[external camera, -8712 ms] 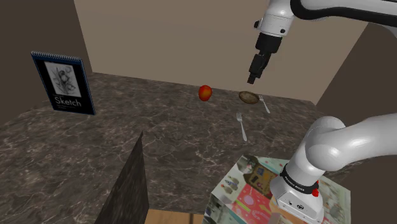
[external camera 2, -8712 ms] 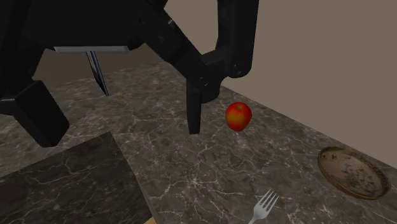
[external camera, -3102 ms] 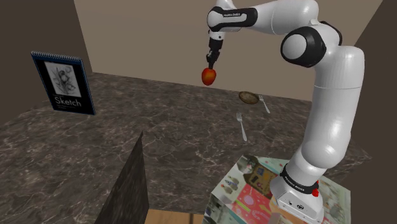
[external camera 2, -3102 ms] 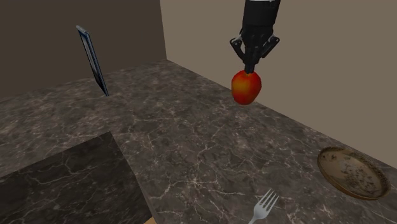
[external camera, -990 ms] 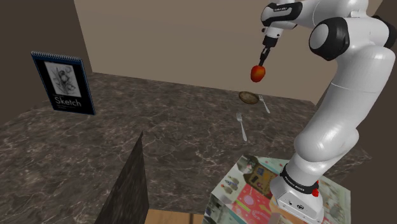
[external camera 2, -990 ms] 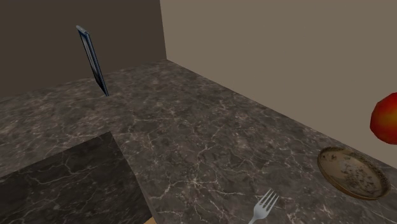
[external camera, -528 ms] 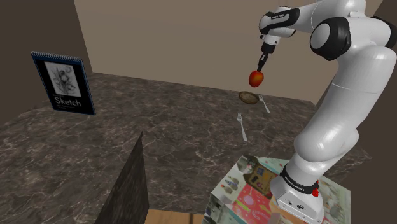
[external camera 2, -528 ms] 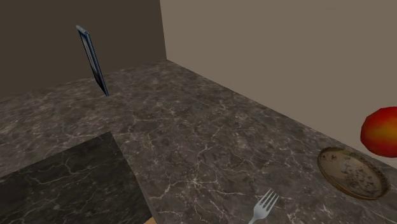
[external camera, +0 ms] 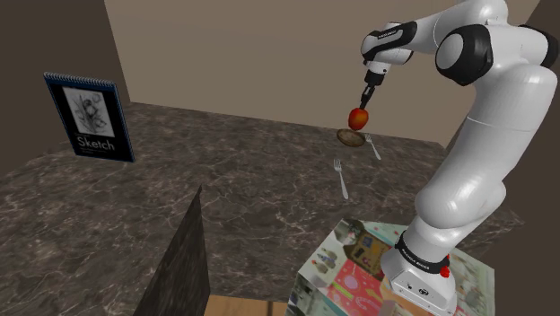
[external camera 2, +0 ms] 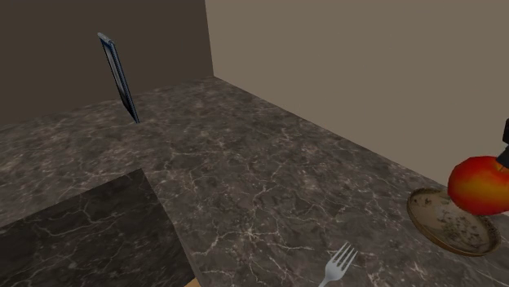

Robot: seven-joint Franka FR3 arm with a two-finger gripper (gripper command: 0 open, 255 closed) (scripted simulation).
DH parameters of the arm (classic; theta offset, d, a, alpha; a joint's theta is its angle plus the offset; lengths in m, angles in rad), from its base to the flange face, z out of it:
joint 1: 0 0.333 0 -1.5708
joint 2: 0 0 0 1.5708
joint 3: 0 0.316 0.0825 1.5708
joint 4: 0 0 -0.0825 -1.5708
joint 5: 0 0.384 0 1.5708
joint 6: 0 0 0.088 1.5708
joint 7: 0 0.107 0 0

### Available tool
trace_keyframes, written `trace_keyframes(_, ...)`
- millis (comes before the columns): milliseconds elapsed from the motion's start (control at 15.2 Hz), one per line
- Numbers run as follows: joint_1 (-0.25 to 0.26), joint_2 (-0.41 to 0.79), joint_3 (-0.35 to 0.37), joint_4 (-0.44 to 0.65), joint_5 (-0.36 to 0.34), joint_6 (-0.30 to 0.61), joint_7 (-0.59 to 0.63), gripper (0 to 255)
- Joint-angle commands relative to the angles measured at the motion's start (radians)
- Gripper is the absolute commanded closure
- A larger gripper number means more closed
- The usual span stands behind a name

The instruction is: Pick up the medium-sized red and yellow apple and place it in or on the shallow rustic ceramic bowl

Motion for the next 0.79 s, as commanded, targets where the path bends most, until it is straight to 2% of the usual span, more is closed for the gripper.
trace_keyframes(0, -0.002, 0.008, 0.000, -0.018, 0.004, 0.026, -0.005, 255)
trace_keyframes(264, -0.002, 0.022, 0.002, -0.060, 0.013, 0.081, -0.011, 255)
trace_keyframes(726, -0.002, 0.022, 0.002, -0.060, 0.013, 0.081, -0.011, 255)
